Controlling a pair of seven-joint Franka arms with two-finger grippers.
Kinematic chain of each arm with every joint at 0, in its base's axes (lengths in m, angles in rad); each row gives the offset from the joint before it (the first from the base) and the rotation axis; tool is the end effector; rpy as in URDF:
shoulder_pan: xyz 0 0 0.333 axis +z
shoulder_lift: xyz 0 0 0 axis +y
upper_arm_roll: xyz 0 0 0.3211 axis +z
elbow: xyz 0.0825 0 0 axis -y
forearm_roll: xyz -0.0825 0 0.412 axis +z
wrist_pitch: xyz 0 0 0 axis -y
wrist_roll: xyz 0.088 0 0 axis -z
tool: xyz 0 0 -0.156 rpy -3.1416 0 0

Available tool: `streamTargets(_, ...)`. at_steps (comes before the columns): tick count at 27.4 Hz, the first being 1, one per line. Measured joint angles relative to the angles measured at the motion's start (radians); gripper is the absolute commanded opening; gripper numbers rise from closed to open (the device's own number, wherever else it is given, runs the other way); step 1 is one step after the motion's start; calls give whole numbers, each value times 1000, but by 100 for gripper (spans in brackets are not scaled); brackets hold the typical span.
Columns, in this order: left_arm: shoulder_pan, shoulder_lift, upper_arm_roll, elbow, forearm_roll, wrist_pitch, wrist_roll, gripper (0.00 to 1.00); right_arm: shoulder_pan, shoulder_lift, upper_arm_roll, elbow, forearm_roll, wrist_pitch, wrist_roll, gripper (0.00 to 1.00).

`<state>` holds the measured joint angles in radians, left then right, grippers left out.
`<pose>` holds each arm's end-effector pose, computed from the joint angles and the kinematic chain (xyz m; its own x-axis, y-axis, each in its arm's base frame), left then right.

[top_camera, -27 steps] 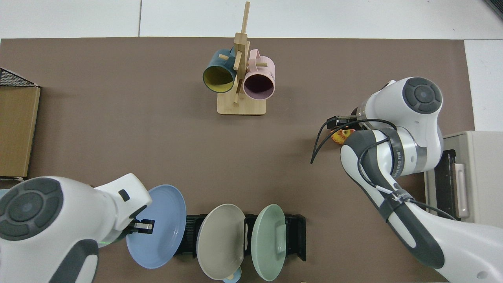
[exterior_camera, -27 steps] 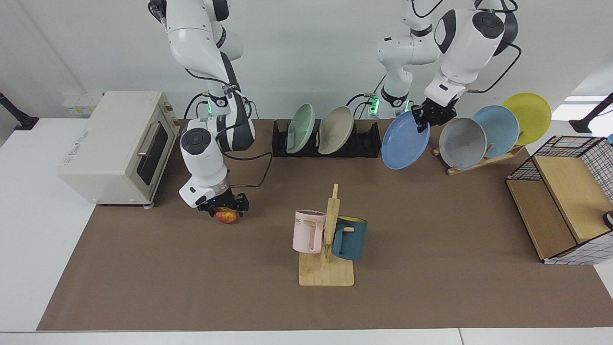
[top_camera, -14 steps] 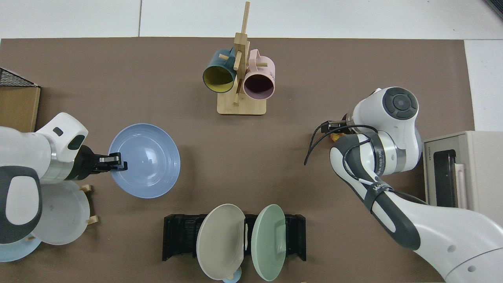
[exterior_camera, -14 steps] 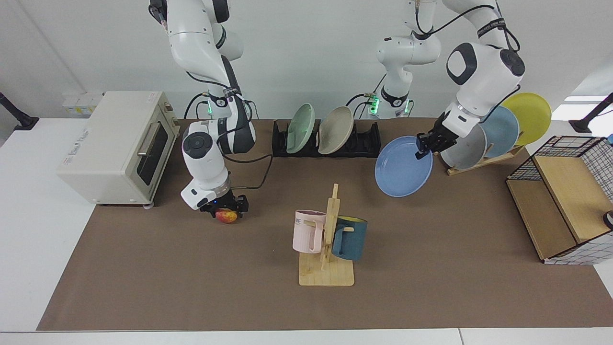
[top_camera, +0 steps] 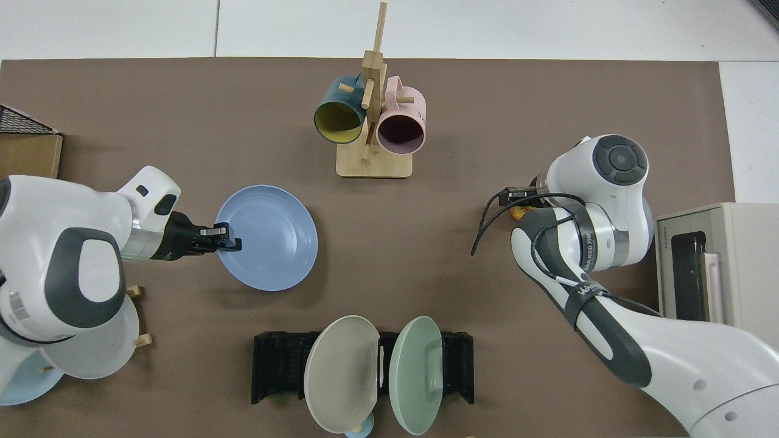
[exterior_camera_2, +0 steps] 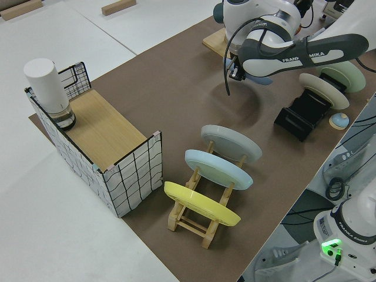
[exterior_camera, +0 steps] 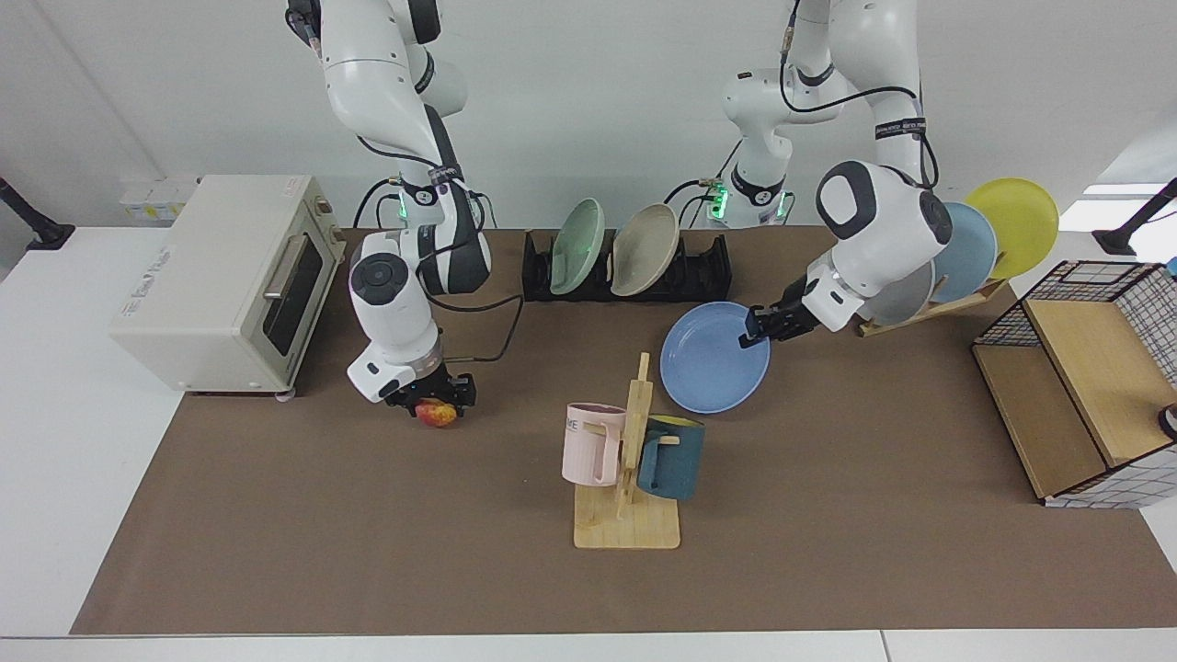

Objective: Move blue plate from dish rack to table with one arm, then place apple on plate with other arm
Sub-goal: 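Lift the blue plate from the rack to mid-table with the left gripper, then lower the blue plate, open the left gripper and withdraw it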

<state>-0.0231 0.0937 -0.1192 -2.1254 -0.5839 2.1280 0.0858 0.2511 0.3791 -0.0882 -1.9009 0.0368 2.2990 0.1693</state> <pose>0.5600 -0.1280 0.3108 0.9891 0.0786 -0.1244 0.1278 -0.8780 0.4613 0.6438 0.1091 0.2417 0.9995 -0.0240 0.0213 -0.0241 -0.9997 0.0011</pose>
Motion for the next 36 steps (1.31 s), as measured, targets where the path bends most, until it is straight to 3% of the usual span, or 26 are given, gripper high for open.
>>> streamTargets(10, -12, 27, -91, 2, -36, 64, 41, 0, 1, -35, 0, 101, 0, -126, 0, 0)
streamTargets(18, -40, 62, -159, 0, -36, 172, 24, 0, 5, -120, 1, 116, 0, -215, -7, 0)
streamTargets(19, -42, 65, -163, 0, -36, 176, 16, 3, 5, -131, 1, 116, 0, -228, -8, 0)
streamTargets(20, -43, 66, -166, 0, -36, 178, 9, 14, 5, -142, 1, 116, 0, -241, -9, 0)
streamTargets(21, -45, 66, -169, 1, -36, 179, 3, 31, 5, -153, 1, 117, 0, -256, -10, 0)
streamTargets(22, -47, 66, -169, 1, -36, 179, -1, 54, 5, -164, 1, 117, 0, -268, -11, 0)
streamTargets(23, -49, 66, -170, 2, -36, 180, -4, 65, 5, -176, 1, 117, 0, -282, -11, 0)
streamTargets(27, -51, 67, -171, 1, -32, 188, -5, 72, 5, -209, 1, 118, 0, -319, -12, 0)
streamTargets(31, -51, 68, -171, 0, -22, 194, -5, 98, 6, -223, 2, 117, 0, -333, -13, 0)
streamTargets(36, -51, 68, -171, 0, -10, 196, -5, 99, 10, -225, 4, 116, 0, -333, -15, 0)
